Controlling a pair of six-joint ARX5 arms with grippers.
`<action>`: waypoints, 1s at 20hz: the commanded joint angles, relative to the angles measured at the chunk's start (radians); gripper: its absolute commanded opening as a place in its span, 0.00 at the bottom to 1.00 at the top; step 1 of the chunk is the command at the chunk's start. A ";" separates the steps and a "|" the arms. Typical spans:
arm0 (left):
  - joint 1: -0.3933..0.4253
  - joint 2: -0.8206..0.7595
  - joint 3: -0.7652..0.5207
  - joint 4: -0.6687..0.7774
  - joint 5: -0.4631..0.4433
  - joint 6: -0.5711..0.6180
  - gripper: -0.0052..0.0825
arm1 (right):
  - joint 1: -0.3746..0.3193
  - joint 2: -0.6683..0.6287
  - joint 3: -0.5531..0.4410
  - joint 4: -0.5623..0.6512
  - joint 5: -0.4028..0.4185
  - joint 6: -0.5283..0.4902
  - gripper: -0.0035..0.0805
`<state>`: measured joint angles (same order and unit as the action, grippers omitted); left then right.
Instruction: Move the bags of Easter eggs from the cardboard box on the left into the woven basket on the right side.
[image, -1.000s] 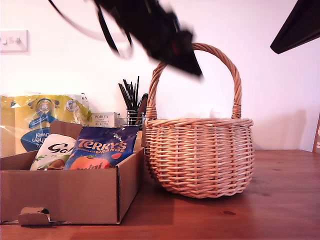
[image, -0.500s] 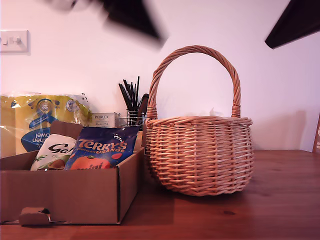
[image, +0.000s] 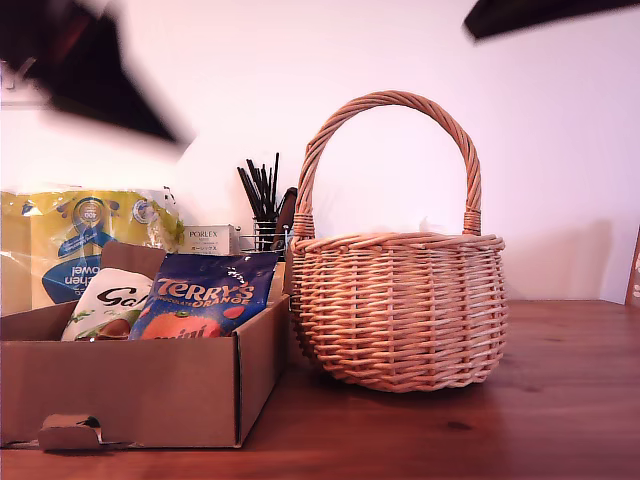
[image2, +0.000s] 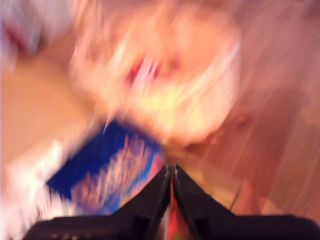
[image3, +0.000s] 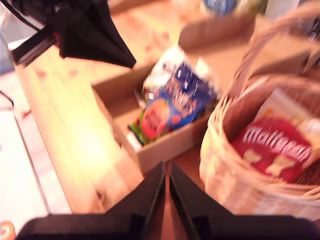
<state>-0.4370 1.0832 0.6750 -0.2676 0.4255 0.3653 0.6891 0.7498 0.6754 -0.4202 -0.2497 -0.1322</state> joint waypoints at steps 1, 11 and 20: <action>0.013 0.041 -0.018 -0.002 0.003 0.000 0.04 | 0.005 0.007 0.000 0.004 -0.003 0.000 0.03; 0.215 0.326 -0.018 0.270 0.151 -0.061 0.75 | 0.005 0.033 0.000 0.004 -0.003 -0.026 0.03; 0.242 0.495 -0.018 0.414 0.222 0.000 0.75 | 0.005 0.033 0.000 0.003 -0.003 -0.031 0.03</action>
<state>-0.1928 1.5673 0.6693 0.1371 0.6262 0.3626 0.6888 0.7830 0.6754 -0.4202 -0.2516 -0.1585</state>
